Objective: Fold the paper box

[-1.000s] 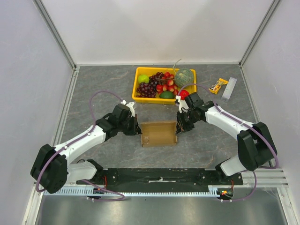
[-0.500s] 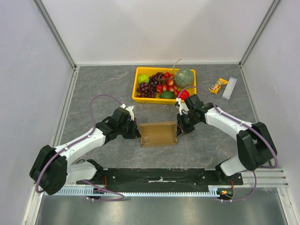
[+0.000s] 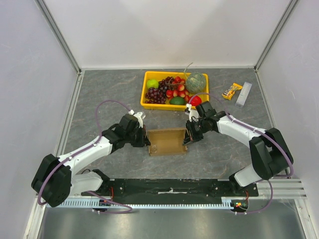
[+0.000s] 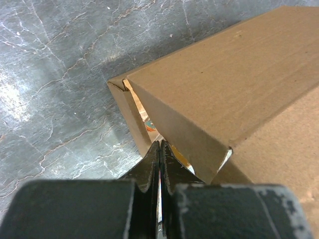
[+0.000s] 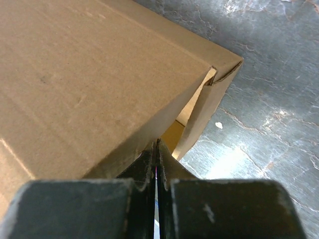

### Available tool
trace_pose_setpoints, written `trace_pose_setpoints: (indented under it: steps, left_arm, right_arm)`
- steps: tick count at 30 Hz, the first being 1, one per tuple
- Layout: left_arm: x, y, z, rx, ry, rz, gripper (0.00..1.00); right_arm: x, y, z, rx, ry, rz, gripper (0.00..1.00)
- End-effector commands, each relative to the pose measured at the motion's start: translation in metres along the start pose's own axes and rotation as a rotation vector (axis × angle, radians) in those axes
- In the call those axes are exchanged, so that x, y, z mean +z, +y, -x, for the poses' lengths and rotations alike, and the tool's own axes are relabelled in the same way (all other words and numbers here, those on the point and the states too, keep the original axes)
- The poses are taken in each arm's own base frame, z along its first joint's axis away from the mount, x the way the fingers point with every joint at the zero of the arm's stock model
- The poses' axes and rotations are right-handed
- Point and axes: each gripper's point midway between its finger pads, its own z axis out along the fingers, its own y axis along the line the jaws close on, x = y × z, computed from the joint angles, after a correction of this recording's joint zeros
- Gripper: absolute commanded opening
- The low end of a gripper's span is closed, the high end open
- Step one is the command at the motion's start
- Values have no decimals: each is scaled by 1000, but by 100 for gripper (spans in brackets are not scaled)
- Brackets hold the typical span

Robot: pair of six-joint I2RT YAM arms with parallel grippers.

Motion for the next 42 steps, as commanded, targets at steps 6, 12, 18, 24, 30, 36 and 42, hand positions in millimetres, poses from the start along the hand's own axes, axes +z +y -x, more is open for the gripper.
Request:
trace_pose_setpoints:
  steps: [6,12,18,24,30,36,42]
  left_arm:
    - [-2,-7,8,57,-40,-35,2]
    - [-5,-4,8,56,-50,-22,2]
    - [-5,-4,7,56,-46,-19,2]
    - [-4,-3,7,54,-44,-17,2]
    - [-4,-2,4,53,-41,-16,2]
    - [-6,-3,4,54,-43,-21,2]
    - [-14,-9,1,64,-37,-56,2]
  right_arm:
    - [-2,6,-2,-9,-7,20,0]
    - [-22,6,-1,-25,-39,-49,1]
    - [-45,9,-2,-46,-60,-108,3]
    - [-71,2,-3,-56,-98,-217,4]
    - [-94,-16,11,-38,-181,-374,3]
    - [-82,-21,32,-23,-229,-379,3]
    - [-63,-18,33,-11,-206,-300,3]
